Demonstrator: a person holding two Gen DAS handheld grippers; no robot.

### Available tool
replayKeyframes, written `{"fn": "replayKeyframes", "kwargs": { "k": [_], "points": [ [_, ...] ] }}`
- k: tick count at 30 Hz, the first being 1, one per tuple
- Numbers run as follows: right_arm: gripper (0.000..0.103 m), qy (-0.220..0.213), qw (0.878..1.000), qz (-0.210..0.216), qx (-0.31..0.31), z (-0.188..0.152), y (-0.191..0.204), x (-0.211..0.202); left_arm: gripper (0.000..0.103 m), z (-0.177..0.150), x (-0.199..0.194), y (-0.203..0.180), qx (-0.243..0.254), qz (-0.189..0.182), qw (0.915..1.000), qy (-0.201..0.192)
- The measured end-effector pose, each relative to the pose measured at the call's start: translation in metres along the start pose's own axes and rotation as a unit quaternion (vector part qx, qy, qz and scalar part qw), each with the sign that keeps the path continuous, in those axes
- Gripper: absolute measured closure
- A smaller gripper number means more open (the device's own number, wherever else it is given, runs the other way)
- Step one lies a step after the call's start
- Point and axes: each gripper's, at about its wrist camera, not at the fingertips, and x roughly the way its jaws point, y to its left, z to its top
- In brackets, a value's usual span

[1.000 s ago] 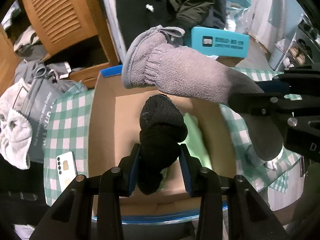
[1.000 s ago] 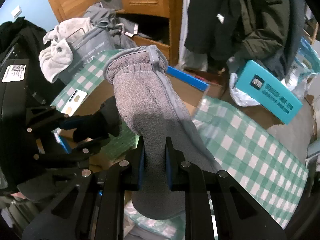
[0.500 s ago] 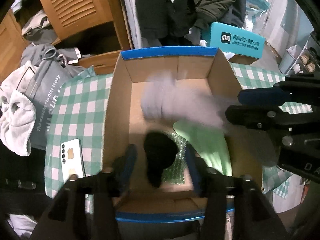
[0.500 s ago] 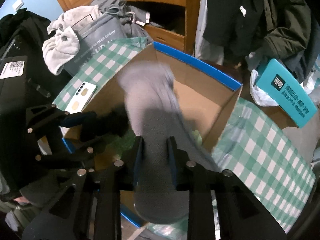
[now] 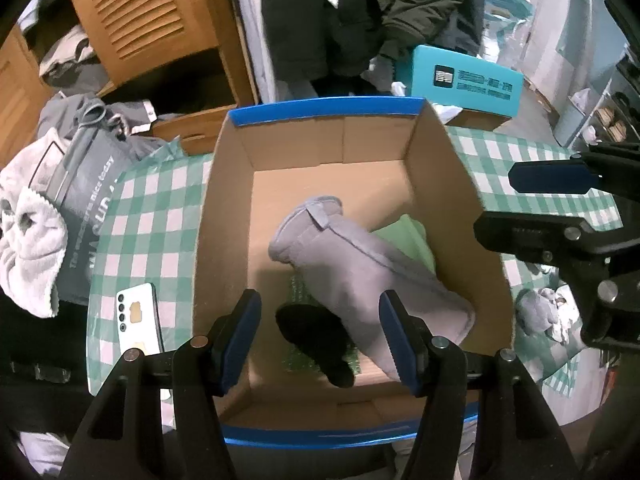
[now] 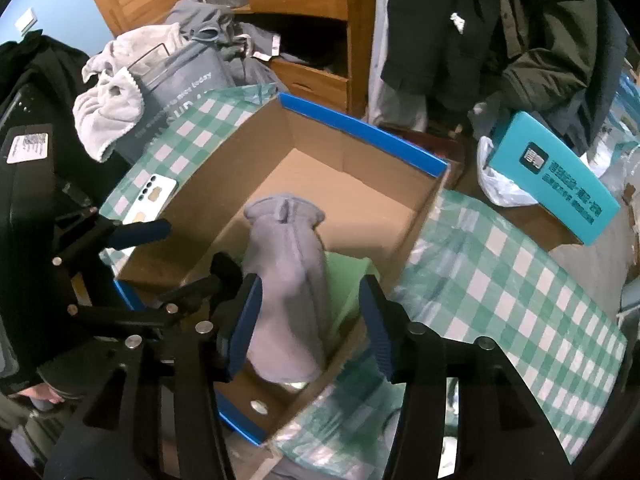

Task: Organize soft objects
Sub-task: 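Open the left tool over the box dropping the black sock while the right tool drops the grey sock, then move both tools from the box back over the remaining items on the table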

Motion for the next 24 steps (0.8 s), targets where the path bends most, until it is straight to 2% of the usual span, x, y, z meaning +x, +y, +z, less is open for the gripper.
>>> {"fn": "replayKeyframes", "kwargs": {
  "k": [7, 24],
  "points": [
    [0.043, -0.004, 1.000, -0.014, 0.005, -0.016, -0.015, -0.007, 0.040, 0.003, -0.004, -0.022, 0.023, -0.006, 0.9997, -0.002],
    [0.040, 0.010, 0.996, -0.037, 0.082, -0.073, -0.086, -0.025, 0.040, 0.009, -0.005, -0.091, 0.096, -0.026, 0.9951, 0.000]
  ]
}}
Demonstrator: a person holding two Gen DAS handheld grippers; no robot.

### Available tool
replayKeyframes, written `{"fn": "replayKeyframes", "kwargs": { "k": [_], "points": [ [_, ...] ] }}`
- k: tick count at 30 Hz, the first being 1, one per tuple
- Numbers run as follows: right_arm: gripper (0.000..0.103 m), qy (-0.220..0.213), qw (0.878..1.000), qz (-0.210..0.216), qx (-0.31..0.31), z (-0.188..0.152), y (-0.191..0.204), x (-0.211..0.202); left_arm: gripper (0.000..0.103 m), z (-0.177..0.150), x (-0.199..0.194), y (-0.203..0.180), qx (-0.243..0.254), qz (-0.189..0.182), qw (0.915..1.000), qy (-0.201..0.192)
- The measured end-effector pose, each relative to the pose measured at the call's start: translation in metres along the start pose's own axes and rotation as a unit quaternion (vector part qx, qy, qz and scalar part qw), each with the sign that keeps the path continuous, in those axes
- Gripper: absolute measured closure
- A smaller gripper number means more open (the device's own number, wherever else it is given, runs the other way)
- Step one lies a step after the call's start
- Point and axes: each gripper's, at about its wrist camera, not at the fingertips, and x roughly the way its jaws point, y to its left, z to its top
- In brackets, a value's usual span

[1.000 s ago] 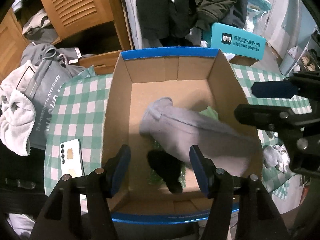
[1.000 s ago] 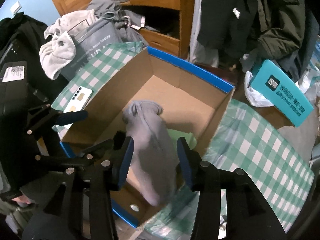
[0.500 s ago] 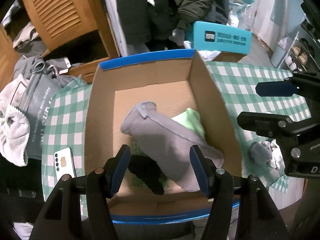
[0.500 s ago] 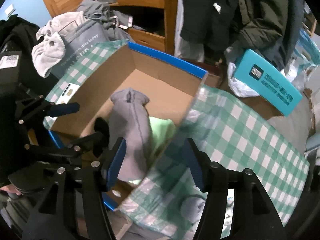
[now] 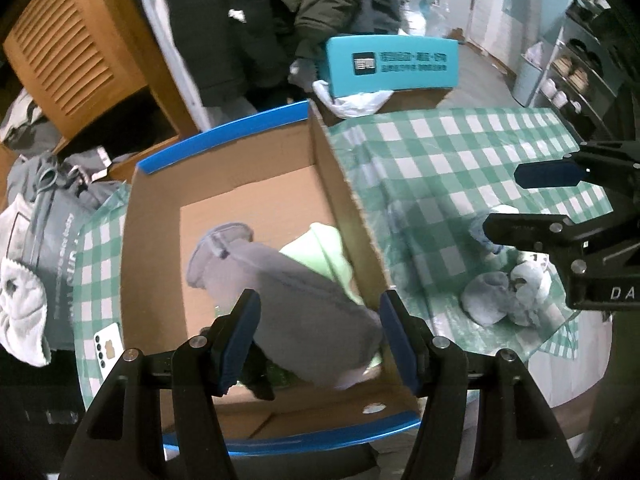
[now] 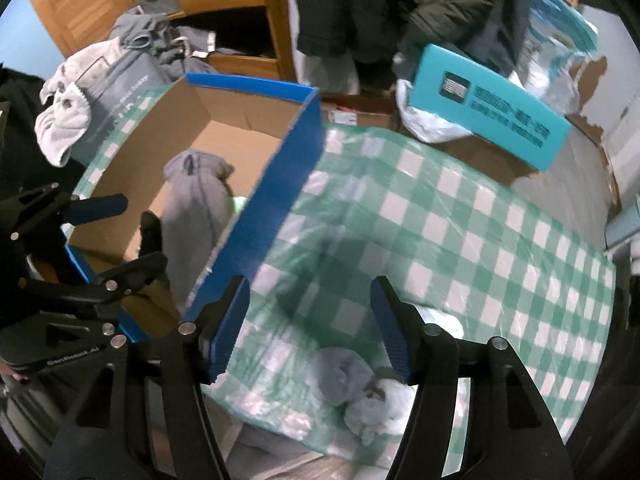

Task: Organize soft objects
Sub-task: 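Move both tools from the box back over the remaining items on the table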

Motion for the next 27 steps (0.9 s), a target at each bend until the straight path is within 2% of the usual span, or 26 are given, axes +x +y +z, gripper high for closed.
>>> {"fn": "replayKeyframes", "kwargs": {
  "k": [15, 24, 27],
  "points": [
    [0.038, 0.015, 0.997, -0.015, 0.078, -0.051, -0.067, -0.006, 0.039, 0.011, 0.007, -0.061, 0.055, -0.021, 0.9982, 0.014],
    [0.038, 0.029, 0.995, -0.019, 0.097, -0.076, -0.086, 0.001, 0.038, 0.011, 0.019, -0.101, 0.091, -0.030, 0.9948, 0.035],
    [0.038, 0.039, 0.994, -0.015, 0.106, -0.086, -0.091, 0.009, 0.030, 0.012, 0.023, -0.109, 0.094, -0.036, 0.9941, 0.041]
  ]
}}
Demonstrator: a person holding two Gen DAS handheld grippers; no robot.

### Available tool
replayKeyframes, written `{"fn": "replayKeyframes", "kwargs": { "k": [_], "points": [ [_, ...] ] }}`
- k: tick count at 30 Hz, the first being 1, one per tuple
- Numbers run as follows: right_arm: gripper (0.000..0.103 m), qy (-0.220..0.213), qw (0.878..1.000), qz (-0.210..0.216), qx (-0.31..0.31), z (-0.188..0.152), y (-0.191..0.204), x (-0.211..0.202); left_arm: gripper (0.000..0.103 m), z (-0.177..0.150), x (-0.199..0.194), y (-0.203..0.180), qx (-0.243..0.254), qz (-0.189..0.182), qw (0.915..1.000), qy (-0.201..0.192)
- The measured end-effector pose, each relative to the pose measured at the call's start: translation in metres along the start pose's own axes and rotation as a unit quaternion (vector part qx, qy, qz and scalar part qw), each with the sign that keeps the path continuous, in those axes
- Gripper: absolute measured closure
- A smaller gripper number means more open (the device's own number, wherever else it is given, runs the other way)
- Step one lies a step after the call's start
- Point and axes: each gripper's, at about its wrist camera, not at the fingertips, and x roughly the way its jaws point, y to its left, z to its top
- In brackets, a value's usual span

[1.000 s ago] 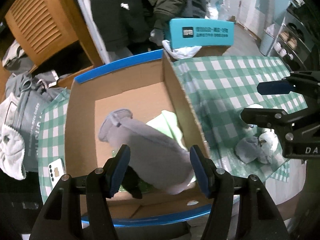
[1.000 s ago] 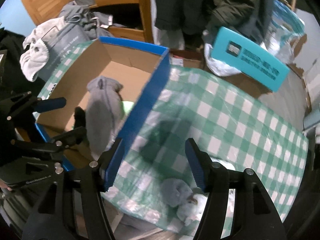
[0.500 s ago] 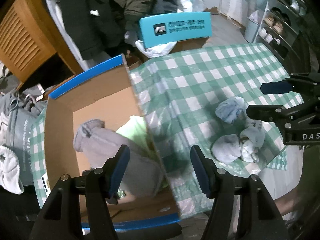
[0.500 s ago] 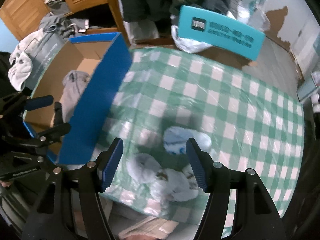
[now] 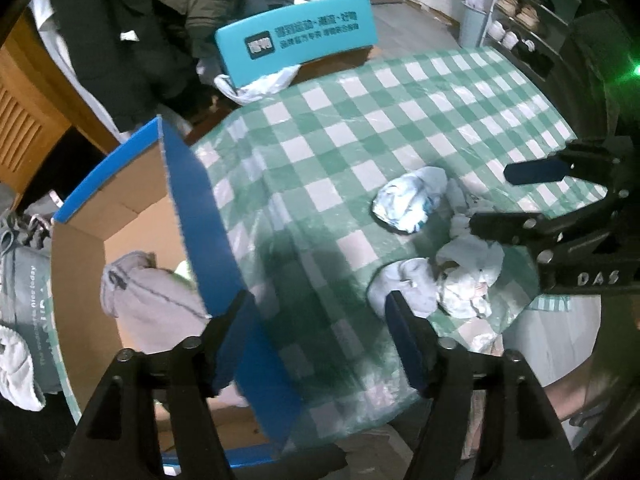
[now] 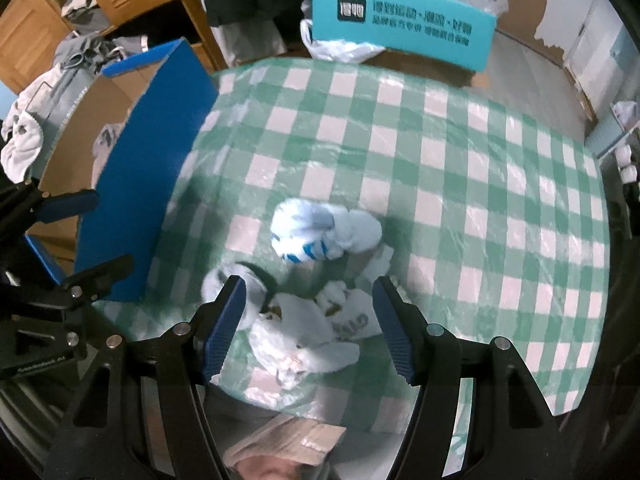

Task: Organize soft objects
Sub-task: 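Move both tools from the box back over the remaining items on the table, then grasp the light grey sock with the left tool while the right tool grasps the white plastic bag bundle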

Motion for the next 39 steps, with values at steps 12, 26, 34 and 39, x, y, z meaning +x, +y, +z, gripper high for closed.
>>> {"fn": "replayKeyframes", "kwargs": {
  "k": [12, 26, 34, 39],
  "points": [
    [0.038, 0.048, 0.999, -0.001, 0.002, -0.020, -0.008, 0.044, 0.029, 0.010, 0.025, -0.023, 0.013, -0.010, 0.9995, 0.026],
    [0.038, 0.080, 0.996, -0.046, -0.013, -0.039, -0.039, 0.068, 0.029, 0.018, 0.053, -0.036, 0.018, -0.019, 0.9979, 0.059],
    [0.038, 0.088, 0.994, -0.067, 0.005, -0.040, -0.079, 0.065, 0.029, 0.020, 0.060, -0.043, 0.026, -0.020, 0.9974, 0.064],
    [0.038, 0.096, 0.991, -0.089, 0.007, -0.040, -0.098, 0.060, 0.029, 0.019, 0.065, -0.043, 0.027, -0.019, 0.9969, 0.072]
  ]
}}
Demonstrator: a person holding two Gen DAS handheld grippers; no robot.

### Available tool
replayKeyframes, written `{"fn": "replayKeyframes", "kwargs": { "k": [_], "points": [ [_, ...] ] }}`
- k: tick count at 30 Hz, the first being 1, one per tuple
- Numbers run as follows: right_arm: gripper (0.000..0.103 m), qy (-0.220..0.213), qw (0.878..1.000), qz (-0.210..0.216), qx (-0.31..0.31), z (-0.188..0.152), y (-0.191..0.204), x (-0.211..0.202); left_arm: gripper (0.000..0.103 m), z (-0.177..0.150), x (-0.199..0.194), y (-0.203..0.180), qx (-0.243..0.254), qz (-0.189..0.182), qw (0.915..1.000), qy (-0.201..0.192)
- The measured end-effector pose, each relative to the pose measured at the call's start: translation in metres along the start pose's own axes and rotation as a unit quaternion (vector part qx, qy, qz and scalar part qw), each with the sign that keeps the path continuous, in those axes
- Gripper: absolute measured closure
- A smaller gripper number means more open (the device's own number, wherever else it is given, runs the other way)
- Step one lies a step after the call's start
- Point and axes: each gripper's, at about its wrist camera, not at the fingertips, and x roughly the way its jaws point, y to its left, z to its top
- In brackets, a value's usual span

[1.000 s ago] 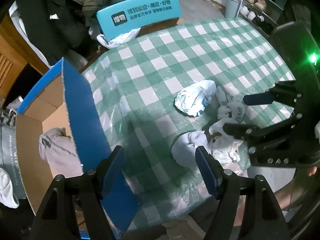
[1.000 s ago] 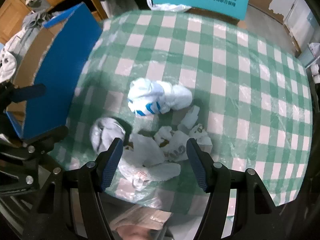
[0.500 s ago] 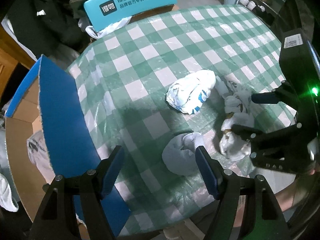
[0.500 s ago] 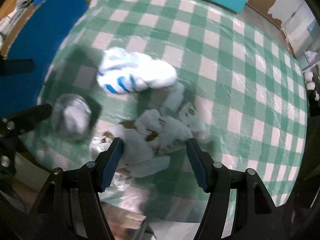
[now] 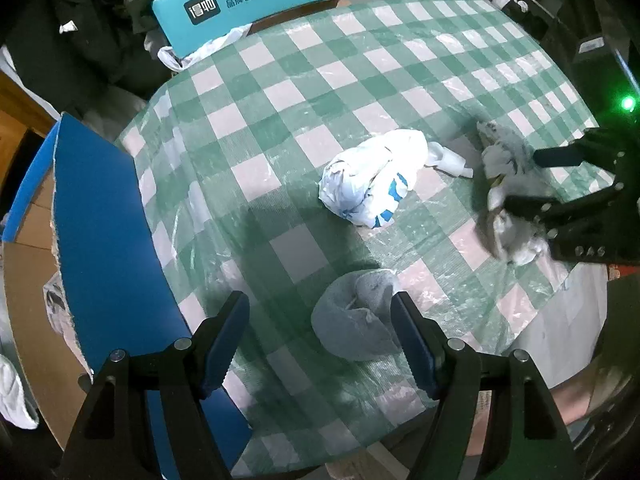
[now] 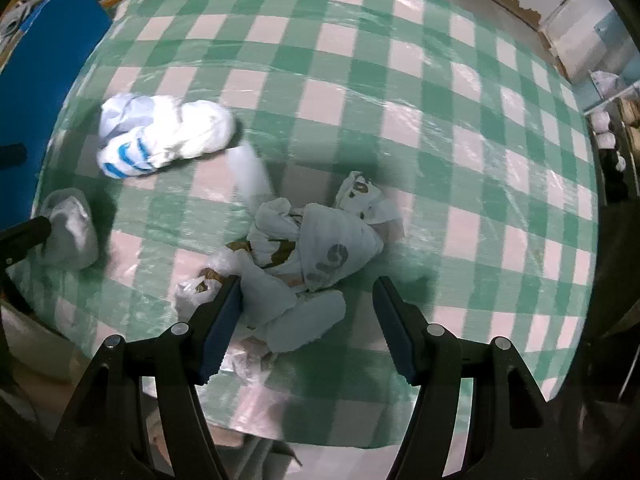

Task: Organize soft objects
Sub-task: 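Grasp the light grey sock with the left tool while the right tool grasps the white plastic bag bundle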

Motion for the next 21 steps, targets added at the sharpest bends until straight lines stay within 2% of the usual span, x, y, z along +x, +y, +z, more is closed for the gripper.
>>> {"fn": "replayKeyframes", "kwargs": {
  "k": [5, 8, 11, 16, 18, 21],
  "points": [
    [0.038, -0.005, 1.000, 0.010, 0.029, 0.004, -0.023, -0.007, 0.029, 0.002, 0.003, -0.001, 0.000, -0.007, 1.0000, 0.005],
    [0.037, -0.023, 0.995, 0.054, 0.075, 0.004, -0.037, -0.015, 0.028, 0.003, 0.005, -0.002, -0.001, -0.011, 0.9999, 0.007],
    [0.037, -0.036, 0.989, 0.081, 0.119, 0.005, -0.048, -0.014, 0.028, 0.002, 0.006, -0.002, -0.006, -0.021, 0.9997, 0.006],
    [0.036, -0.030, 0.984, 0.080, 0.156, 0.013, -0.061, -0.004, 0.028, 0.001, 0.013, -0.001, -0.020, -0.028, 0.9994, 0.006],
    [0.036, -0.024, 0.983, 0.084, 0.160, 0.013, -0.064, 0.003, 0.028, 0.000, 0.018, -0.003, -0.020, -0.031, 0.9992, 0.012],
    [0.036, -0.014, 0.987, 0.067, 0.148, 0.013, -0.056, 0.014, 0.028, 0.000, 0.026, -0.006, -0.016, -0.027, 0.9993, 0.021]
  ]
}}
